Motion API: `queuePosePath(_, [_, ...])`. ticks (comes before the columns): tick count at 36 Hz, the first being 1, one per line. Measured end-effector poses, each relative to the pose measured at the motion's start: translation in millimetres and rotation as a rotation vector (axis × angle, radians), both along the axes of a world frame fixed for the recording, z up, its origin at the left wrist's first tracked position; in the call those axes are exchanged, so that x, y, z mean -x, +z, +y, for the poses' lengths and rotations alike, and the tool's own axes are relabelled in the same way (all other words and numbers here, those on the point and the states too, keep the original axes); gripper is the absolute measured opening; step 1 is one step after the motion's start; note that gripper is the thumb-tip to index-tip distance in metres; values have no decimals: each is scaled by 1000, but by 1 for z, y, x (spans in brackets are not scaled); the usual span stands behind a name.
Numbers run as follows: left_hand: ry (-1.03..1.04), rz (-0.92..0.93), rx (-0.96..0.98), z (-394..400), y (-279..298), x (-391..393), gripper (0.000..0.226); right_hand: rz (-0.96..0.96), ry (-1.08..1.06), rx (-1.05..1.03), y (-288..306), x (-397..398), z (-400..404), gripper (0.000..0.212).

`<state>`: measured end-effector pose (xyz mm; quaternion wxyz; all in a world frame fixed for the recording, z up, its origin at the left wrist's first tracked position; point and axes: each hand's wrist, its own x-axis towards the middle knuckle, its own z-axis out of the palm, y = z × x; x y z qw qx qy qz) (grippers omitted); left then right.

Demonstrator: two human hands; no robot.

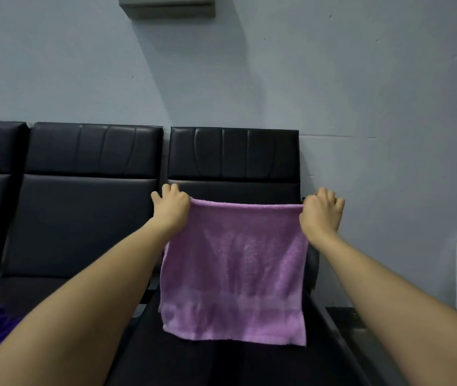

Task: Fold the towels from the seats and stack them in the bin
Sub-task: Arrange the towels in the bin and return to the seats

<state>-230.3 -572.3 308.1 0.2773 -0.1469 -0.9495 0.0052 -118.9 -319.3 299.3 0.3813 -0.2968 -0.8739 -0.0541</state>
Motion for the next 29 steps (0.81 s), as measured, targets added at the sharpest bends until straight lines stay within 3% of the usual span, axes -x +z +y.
queuePosePath(8, [33,166,8,-1,10,0,27,65,109,31,26,-4,-6,23])
queuePosePath(15, [77,198,12,-5,25,-2,14,156,165,115,35,-6,-8,24])
queuePosePath(22, [100,274,58,-10,14,-3,5,104,186,168,27,-4,-7,25])
queuePosePath(25, [96,277,150,-12,9,3,25,105,185,156,24,-4,-7,22])
queuePosePath(29, [103,281,136,-12,16,-2,28,209,206,140,30,-3,-6,22])
